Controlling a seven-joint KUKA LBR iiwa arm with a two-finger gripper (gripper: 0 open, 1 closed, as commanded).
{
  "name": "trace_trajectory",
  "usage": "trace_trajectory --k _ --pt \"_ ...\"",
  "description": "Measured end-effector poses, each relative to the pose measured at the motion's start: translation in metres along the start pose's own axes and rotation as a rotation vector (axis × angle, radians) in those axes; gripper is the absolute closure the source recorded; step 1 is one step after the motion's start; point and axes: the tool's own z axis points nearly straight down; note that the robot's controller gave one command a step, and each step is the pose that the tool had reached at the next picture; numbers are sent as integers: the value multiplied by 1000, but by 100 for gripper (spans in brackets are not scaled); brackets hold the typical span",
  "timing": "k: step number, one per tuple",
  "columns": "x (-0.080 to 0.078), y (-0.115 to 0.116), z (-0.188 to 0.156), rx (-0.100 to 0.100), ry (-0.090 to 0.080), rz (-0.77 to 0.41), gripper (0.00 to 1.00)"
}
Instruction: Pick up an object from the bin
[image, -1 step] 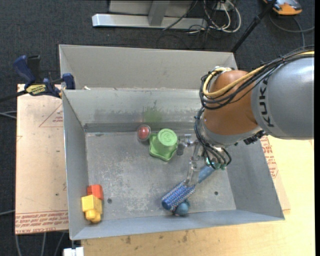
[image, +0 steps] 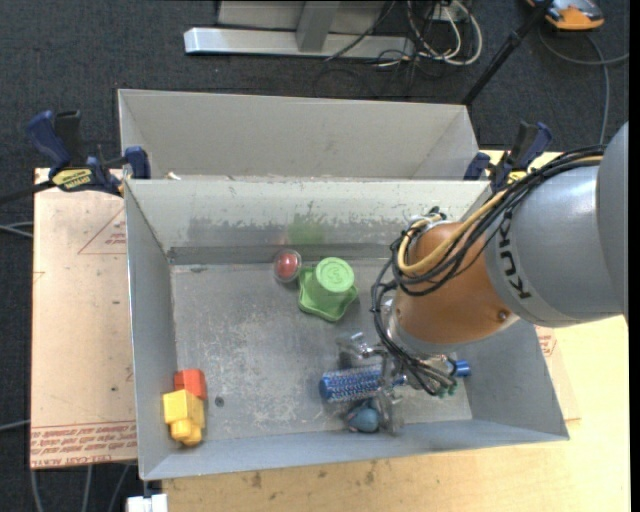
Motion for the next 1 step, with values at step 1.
trace_trajectory --k 1 --pt "-11 -4 -32 3 -8 -232 0"
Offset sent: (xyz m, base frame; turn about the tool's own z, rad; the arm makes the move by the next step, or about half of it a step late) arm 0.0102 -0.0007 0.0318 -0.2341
